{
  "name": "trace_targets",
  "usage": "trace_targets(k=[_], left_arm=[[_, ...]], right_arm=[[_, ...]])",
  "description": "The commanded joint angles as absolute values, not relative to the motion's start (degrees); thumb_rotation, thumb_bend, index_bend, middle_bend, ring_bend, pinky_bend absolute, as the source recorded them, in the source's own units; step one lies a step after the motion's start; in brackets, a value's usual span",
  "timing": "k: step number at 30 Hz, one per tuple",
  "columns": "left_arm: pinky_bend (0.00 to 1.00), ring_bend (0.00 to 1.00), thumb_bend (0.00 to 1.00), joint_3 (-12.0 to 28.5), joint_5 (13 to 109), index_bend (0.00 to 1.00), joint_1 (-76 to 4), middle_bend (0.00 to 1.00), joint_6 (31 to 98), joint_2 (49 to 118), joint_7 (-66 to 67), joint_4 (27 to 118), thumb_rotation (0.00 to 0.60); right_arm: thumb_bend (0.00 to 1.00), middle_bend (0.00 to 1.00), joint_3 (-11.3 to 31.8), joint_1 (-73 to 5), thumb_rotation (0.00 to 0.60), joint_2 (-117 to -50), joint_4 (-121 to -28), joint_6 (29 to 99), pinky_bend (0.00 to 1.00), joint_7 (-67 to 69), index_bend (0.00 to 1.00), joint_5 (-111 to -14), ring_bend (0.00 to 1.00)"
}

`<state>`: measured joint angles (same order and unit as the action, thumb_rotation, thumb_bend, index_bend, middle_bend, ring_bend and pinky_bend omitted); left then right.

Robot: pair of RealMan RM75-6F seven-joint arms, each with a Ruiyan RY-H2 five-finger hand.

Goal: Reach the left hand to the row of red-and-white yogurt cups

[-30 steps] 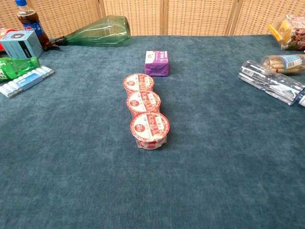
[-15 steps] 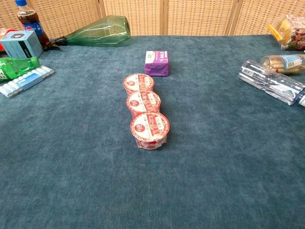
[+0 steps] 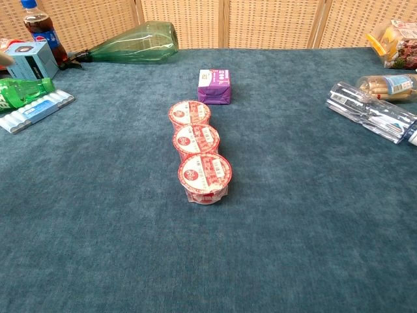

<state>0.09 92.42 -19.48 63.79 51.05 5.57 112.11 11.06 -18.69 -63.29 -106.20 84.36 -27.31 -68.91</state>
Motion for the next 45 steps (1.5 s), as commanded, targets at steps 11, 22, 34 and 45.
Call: trace_targets(k=[11,22,34,45], left_arm=[[0.00,0.00,0.11,4.54,93.66,0.00,-30.51,0.00,55.61,62.72,9.20,101.21,0.600],[0.00,0.00,0.11,6.79,94.03,0.00,-39.86,0.00,49.99,73.48,7.88,91.95,0.600],[0.00,0.00,0.11,7.64,93.33,0.00,-47.27,0.00,46.77,82.96,7.54,83.31,0.600],[0.00,0.00,0.11,8.14,90.61,0.00,-53.64,0.00,41.75,90.10,7.36,75.73,0.600]], right_arm=[[0.00,0.00,11.64,-16.44,0.583,-61.09,-107.37,86.23,0.00,-27.22,0.00,-68.16,0.00],[0.00,0.00,11.85,-14.29,0.581,-59.64,-107.27,87.66,0.00,-25.74,0.00,-67.85,0.00],[0.00,0.00,12.47,-12.88,0.588,-58.21,-107.11,88.03,0.00,-23.93,0.00,-67.36,0.00],[0.00,0.00,12.95,-11.03,0.587,-56.90,-106.14,89.27,0.00,-21.58,0.00,-67.16,0.00]])
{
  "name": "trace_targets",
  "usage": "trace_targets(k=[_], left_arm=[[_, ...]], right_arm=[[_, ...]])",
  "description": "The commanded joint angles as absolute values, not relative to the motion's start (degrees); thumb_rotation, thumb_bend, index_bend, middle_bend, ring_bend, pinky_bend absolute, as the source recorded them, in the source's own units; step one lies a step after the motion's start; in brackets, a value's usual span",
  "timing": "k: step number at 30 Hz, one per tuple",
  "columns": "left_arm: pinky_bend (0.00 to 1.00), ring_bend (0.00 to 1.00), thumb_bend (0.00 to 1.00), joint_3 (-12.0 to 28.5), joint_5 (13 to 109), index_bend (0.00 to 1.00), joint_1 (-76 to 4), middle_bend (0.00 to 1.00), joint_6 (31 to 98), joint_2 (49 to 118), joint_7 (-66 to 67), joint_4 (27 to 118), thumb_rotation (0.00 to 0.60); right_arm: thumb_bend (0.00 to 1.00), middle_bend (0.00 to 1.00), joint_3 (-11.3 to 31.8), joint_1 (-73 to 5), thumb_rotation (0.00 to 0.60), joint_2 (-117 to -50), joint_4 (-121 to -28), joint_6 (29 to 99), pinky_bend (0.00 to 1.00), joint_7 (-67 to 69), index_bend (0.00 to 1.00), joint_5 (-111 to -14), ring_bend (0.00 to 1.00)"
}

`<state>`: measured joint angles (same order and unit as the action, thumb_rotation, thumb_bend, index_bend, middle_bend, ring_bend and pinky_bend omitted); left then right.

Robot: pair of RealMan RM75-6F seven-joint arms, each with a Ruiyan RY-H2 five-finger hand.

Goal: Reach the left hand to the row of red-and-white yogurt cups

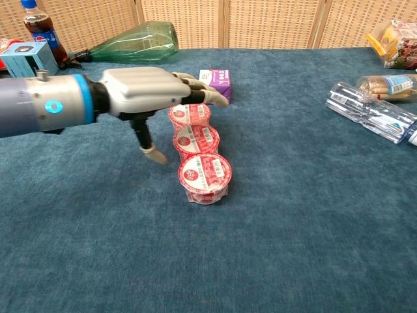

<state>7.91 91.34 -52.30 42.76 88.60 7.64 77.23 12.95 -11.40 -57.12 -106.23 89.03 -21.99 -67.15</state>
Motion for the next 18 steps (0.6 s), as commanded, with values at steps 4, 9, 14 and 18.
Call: trace_targets(k=[4,9,14,18], left_arm=[[0.00,0.00,0.11,8.44,89.68,0.00,-55.95,0.00,40.14,92.23,6.76,73.67,0.600],[0.00,0.00,0.12,8.53,88.74,0.08,-58.30,0.02,38.40,94.13,5.98,71.68,0.600],[0.00,0.22,0.14,7.82,88.31,0.40,-59.91,0.37,37.21,94.69,6.69,71.59,0.600],[0.00,0.54,0.15,7.51,87.42,0.63,-59.48,0.64,38.43,94.43,6.80,72.22,0.600]], right_arm=[[0.00,0.00,12.92,-10.05,0.589,-56.32,-106.08,90.05,0.00,-20.70,0.00,-67.37,0.00],[0.00,0.00,13.20,-9.21,0.589,-55.92,-106.17,90.99,0.00,-19.47,0.00,-67.75,0.00],[0.00,0.00,13.42,-8.53,0.587,-55.70,-106.41,91.72,0.00,-18.34,0.00,-68.39,0.00],[0.00,0.00,13.66,-8.26,0.589,-55.65,-106.50,92.00,0.00,-17.77,0.00,-68.68,0.00]])
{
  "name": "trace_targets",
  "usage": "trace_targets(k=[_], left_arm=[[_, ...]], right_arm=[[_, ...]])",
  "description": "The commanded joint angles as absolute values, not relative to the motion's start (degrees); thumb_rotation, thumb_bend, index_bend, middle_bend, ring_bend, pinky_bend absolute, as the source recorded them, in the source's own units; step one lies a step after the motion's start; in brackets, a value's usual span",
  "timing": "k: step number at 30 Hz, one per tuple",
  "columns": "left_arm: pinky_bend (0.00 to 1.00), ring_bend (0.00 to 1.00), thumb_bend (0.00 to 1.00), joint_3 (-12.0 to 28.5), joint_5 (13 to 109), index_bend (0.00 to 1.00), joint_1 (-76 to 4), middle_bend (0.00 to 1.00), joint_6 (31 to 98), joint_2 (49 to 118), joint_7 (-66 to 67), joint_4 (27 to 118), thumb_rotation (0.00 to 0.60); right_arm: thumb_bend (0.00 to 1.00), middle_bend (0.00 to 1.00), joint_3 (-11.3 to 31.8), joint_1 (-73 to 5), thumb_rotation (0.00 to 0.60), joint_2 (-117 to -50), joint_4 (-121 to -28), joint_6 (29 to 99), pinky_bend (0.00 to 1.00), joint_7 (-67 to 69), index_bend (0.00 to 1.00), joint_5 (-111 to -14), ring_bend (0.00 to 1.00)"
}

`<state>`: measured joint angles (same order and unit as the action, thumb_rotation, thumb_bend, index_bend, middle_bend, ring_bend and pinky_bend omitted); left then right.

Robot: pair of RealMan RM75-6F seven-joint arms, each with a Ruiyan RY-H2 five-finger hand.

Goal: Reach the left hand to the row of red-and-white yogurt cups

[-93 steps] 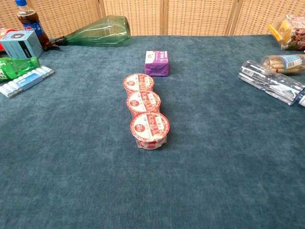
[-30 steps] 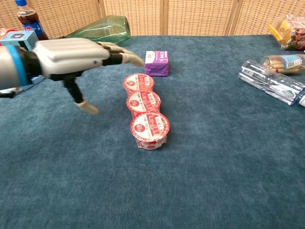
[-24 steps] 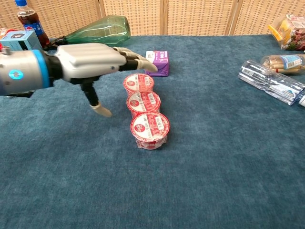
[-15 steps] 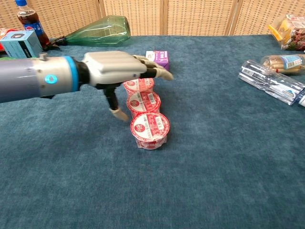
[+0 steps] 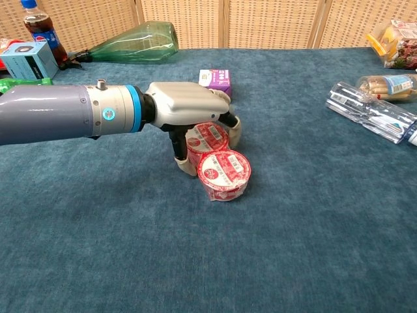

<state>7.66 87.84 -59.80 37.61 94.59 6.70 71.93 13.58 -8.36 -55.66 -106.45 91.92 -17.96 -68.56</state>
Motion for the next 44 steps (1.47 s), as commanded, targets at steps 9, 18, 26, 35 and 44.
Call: trace_targets(k=[9,18,26,35,44], left_arm=[[0.07,0.71,0.15,7.10,84.56,0.77,-56.21,0.79,42.96,91.03,5.48,74.73,0.600],[0.08,0.70,0.15,9.01,83.05,0.73,-50.03,0.76,53.35,82.11,-0.11,84.61,0.600],[0.08,0.69,0.14,12.26,82.93,0.71,-45.67,0.75,62.37,75.24,-5.18,91.99,0.600],[0.06,0.68,0.13,16.51,84.71,0.70,-45.10,0.74,69.80,76.20,-9.47,92.64,0.600],[0.06,0.68,0.12,17.38,84.59,0.70,-45.54,0.74,70.43,76.14,-8.05,93.80,0.600]], right_arm=[[0.00,0.00,13.87,-8.02,0.589,-55.97,-106.70,91.55,0.00,-17.14,0.00,-68.57,0.00],[0.00,0.00,13.54,-8.32,0.590,-57.09,-106.55,90.18,0.00,-17.14,0.00,-68.53,0.00],[0.00,0.00,13.16,-8.93,0.590,-58.78,-105.82,89.00,0.00,-16.98,0.00,-69.23,0.00],[0.00,0.00,13.01,-8.56,0.590,-59.54,-105.61,89.31,0.00,-16.73,0.00,-69.62,0.00],[0.00,0.00,13.39,-8.58,0.591,-59.47,-104.51,88.63,0.00,-15.89,0.00,-69.22,0.00]])
